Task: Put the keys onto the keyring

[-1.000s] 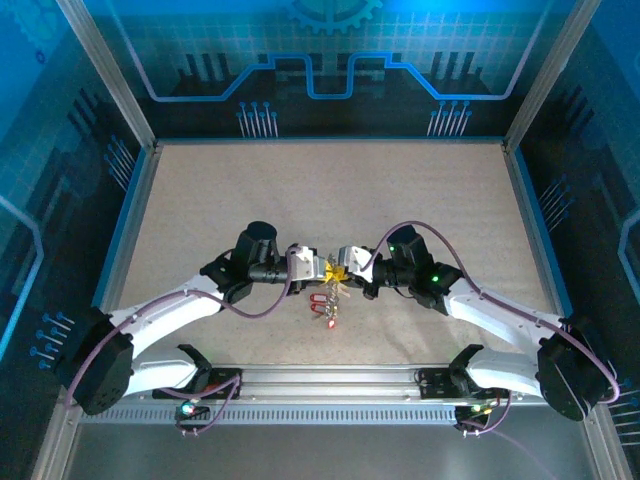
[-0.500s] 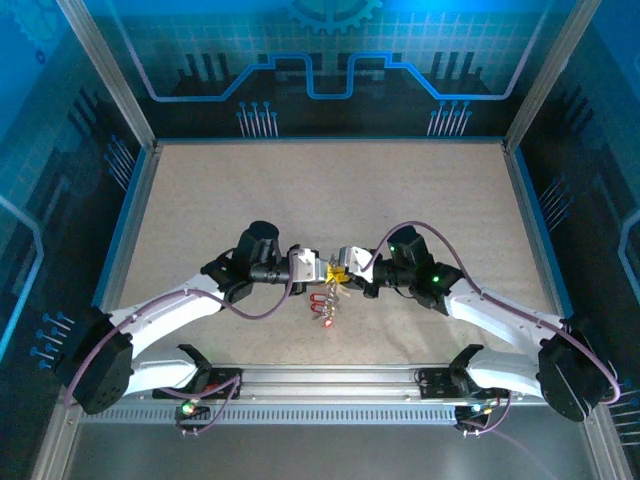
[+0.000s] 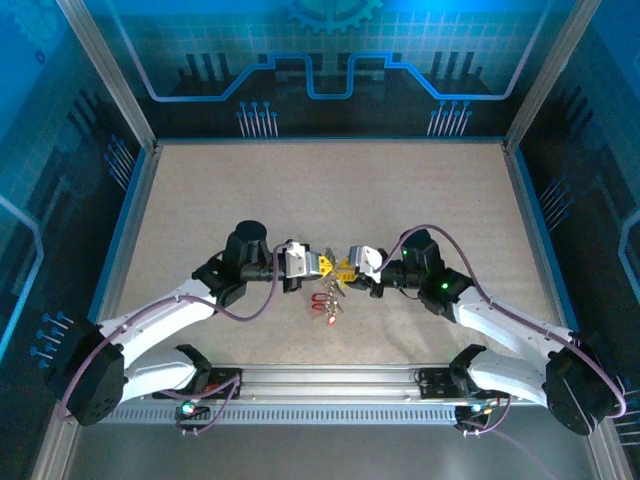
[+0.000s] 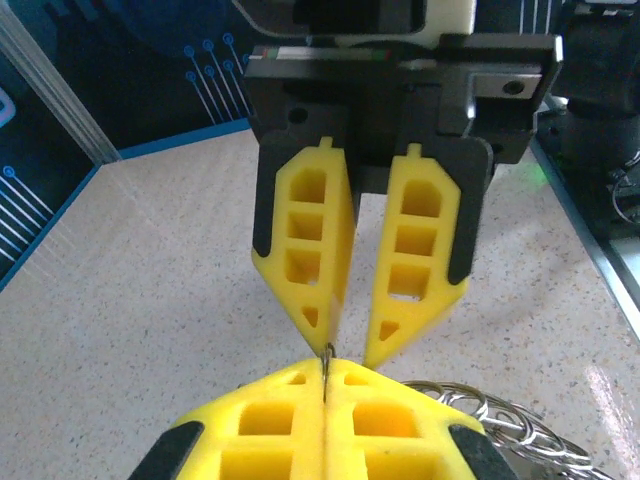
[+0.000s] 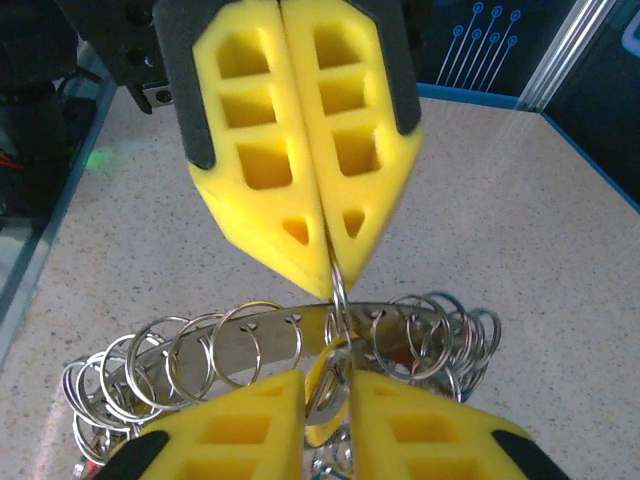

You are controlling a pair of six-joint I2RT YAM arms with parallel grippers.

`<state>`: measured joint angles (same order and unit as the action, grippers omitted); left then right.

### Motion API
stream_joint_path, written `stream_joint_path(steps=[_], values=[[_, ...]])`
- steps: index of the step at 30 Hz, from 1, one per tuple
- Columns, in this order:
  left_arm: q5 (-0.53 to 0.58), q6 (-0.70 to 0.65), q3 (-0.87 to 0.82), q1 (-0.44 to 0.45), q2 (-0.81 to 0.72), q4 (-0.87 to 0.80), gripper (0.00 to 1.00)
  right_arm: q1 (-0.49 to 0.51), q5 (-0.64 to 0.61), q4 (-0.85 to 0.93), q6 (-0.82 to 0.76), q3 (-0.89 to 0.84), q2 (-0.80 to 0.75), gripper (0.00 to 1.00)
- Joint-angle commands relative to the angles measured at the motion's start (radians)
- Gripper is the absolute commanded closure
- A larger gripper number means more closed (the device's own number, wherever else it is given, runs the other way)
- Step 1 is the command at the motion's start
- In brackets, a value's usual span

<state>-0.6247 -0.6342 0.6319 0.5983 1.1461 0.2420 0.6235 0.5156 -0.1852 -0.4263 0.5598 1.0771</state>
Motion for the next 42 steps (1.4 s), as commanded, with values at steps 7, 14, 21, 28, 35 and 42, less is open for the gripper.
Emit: stream_joint_path(steps=[7, 14, 21, 28, 35, 42], values=[[-0.111, 0.048, -0.011, -0.011, -0.026, 0.106, 1.00, -0.015, 0.098, -0.054, 0.019, 0.021, 0.007, 0.82], [-0.134, 0.075, -0.015, -0.009, 0.001, 0.146, 1.00, -0.011, 0.107, -0.056, 0.009, 0.047, 0.042, 0.83], [-0.133, 0.095, -0.032, -0.010, 0.018, 0.199, 1.00, -0.003, 0.122, -0.112, 0.029, 0.054, 0.087, 0.86], [-0.138, 0.100, -0.033, -0.010, 0.039, 0.207, 1.00, -0.006, 0.121, -0.136, 0.037, 0.048, 0.083, 0.86], [-0.129, 0.103, -0.031, -0.011, 0.056, 0.202, 1.00, -0.006, 0.106, -0.162, 0.062, 0.020, 0.066, 0.94], [-0.074, 0.073, -0.023, -0.010, 0.046, 0.150, 1.00, -0.004, 0.069, -0.103, 0.043, 0.017, 0.034, 1.00]])
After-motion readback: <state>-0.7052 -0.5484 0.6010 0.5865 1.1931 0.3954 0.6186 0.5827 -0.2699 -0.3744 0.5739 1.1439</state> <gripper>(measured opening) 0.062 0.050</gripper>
